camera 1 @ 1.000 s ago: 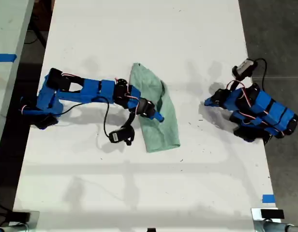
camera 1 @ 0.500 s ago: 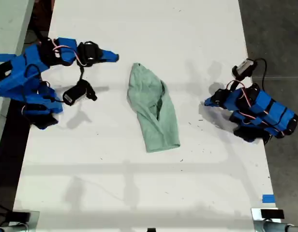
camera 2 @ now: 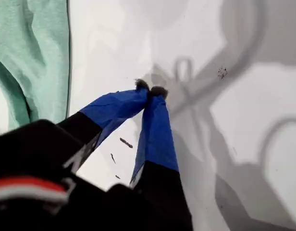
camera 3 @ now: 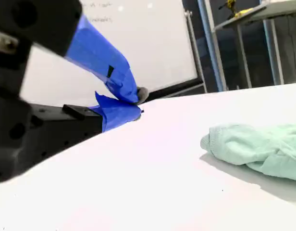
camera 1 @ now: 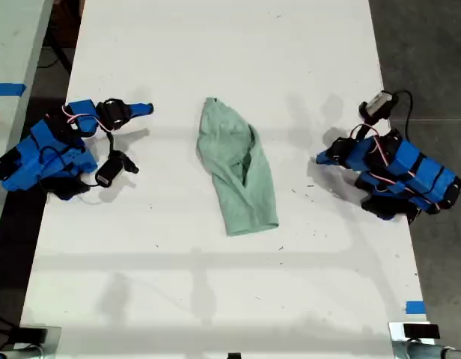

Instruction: Fold t shirt

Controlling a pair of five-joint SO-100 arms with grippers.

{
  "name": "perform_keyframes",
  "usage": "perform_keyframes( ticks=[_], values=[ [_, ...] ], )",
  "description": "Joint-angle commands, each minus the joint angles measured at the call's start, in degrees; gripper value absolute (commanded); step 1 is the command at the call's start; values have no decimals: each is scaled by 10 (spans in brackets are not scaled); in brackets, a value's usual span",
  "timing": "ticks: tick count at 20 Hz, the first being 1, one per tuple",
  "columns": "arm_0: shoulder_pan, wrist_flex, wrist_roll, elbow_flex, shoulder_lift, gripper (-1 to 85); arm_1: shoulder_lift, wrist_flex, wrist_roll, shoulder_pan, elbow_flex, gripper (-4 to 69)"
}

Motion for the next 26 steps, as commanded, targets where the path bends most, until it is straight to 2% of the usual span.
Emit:
perform_keyframes(
  ticks=[1, 10, 14, 26],
  values=[
    [-2, 8, -21, 23, 6, -2, 7, -3, -5, 4, 18, 13],
    [-14, 25, -47, 23, 6, 2, 7, -3, -5, 3, 18, 13],
    [-29, 47, -104, 23, 6, -2, 7, -12, -11, 4, 19, 13],
    [-36, 47, -100, 23, 6, -2, 7, -12, -3, 6, 21, 13]
  ],
)
